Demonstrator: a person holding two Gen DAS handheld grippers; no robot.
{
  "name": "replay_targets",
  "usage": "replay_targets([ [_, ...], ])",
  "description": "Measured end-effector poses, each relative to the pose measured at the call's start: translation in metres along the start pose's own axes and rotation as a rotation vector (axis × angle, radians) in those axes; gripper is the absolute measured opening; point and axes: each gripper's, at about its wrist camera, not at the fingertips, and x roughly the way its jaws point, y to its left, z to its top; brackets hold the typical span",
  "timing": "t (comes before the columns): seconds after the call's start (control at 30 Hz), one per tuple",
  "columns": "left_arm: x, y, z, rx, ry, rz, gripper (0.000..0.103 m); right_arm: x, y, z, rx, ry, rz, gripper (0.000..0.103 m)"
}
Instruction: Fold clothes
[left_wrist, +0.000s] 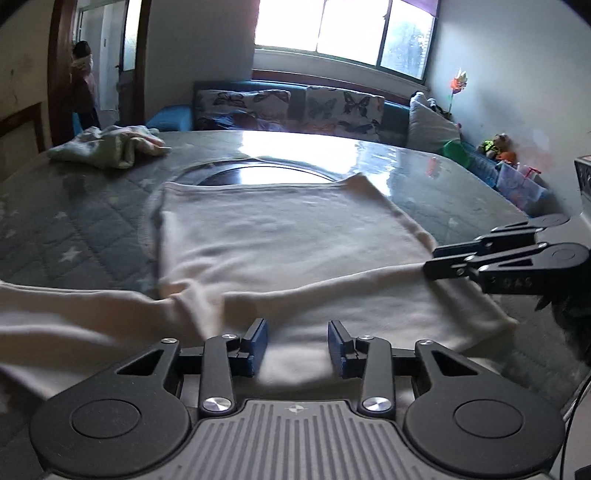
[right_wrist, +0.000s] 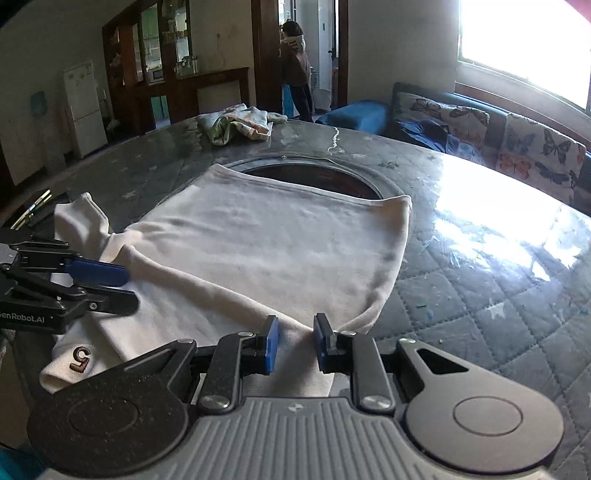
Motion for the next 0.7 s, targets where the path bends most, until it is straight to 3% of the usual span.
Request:
replay_targets([
  [0.23, -0.009, 0.011, -0.005, -0.048, -0.015, 0.034, 0.041, 0.0, 0.017, 0.007, -0.039, -0.018, 0.035, 0.022],
  [0.33, -0.016, 0.016, -0.005, -0.074, -0.029, 0.048, 0.053, 0.007, 0.022, 0.005, -0.05, 0.009, 0.044, 0.029],
  [0.4, -0.025, 0.022, -0.004, -0.088, -0.05, 0.072, 0.057, 0.008, 0.027, 0.004, -0.063, 0.01, 0.044, 0.038],
  [0.53, -0.041, 0.049, -0.005, -0.166, -0.089, 0.176, 0.069, 0.003, 0.04, 0.009, -0.085, -0.014, 0.072, 0.046],
  [0.7, -0.056, 0.1, -0.005, -0.312, -0.127, 0.369, 0.071, 0.005, 0.064, 0.013, -0.136, -0.017, 0.139, 0.054],
])
